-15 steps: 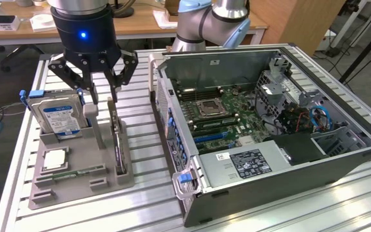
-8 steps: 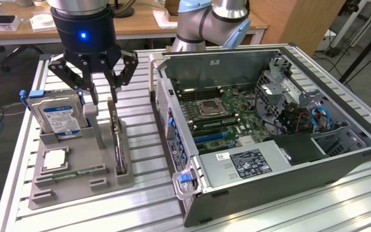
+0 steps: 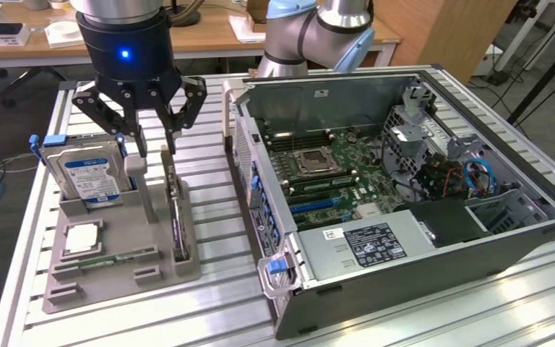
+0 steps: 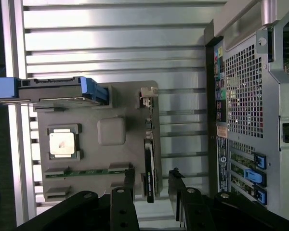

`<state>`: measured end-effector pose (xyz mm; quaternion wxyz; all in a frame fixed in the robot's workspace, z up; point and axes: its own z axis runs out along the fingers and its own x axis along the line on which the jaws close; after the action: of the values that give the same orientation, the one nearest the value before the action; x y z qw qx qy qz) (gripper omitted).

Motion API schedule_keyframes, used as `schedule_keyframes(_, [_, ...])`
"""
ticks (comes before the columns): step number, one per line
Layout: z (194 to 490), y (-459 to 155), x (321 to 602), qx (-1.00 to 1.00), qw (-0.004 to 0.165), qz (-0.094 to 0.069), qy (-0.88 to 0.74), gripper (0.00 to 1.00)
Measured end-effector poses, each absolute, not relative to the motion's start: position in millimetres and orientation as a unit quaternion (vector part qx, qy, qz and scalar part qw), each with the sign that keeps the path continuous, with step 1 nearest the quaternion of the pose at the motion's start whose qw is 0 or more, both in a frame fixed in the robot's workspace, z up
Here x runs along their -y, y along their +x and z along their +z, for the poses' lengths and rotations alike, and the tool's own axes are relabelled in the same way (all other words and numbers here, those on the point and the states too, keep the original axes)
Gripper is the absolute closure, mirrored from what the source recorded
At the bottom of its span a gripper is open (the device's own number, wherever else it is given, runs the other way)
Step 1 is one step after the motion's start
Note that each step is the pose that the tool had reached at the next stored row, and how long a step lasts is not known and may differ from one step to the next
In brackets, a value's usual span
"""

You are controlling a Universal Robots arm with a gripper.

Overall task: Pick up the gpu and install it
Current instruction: 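Pick up the gpu and move the gpu toward the slot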

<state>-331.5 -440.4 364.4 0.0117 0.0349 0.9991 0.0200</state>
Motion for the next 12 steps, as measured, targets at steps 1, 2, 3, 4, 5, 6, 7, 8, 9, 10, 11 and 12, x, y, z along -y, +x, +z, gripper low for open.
schedule_keyframes(1, [364.4, -331.5, 440.4, -0.999, 0.012, 0.02, 0.035, 0.58])
schedule_keyframes(2, [364.4, -331.5, 440.4, -0.999, 0.012, 0.02, 0.035, 0.58])
schedule_keyframes(3, [364.3, -331.5, 440.4, -0.999, 0.012, 0.02, 0.035, 0.58])
schedule_keyframes(4, [364.3, -331.5, 440.4, -0.999, 0.012, 0.02, 0.035, 0.58])
schedule_keyframes(5, [364.3, -331.5, 440.4, -0.999, 0.012, 0.02, 0.035, 0.58])
schedule_keyframes(6, [364.4, -331.5, 440.4, -0.999, 0.012, 0.02, 0.035, 0.58])
schedule_keyframes(7, [364.3, -331.5, 440.4, -0.999, 0.012, 0.02, 0.035, 0.58])
schedule_keyframes(8, [364.1, -331.5, 440.4, -0.999, 0.012, 0.02, 0.035, 0.58])
schedule_keyframes(9, [364.1, -331.5, 440.4, -0.999, 0.012, 0.02, 0.035, 0.58])
schedule_keyframes(10, [364.1, -331.5, 440.4, -0.999, 0.012, 0.02, 0.035, 0.58])
schedule_keyframes(11, [364.1, -331.5, 440.4, -0.999, 0.012, 0.02, 0.035, 0.58])
schedule_keyframes(12, [364.1, -331.5, 440.4, -0.999, 0.012, 0.02, 0.035, 0.58])
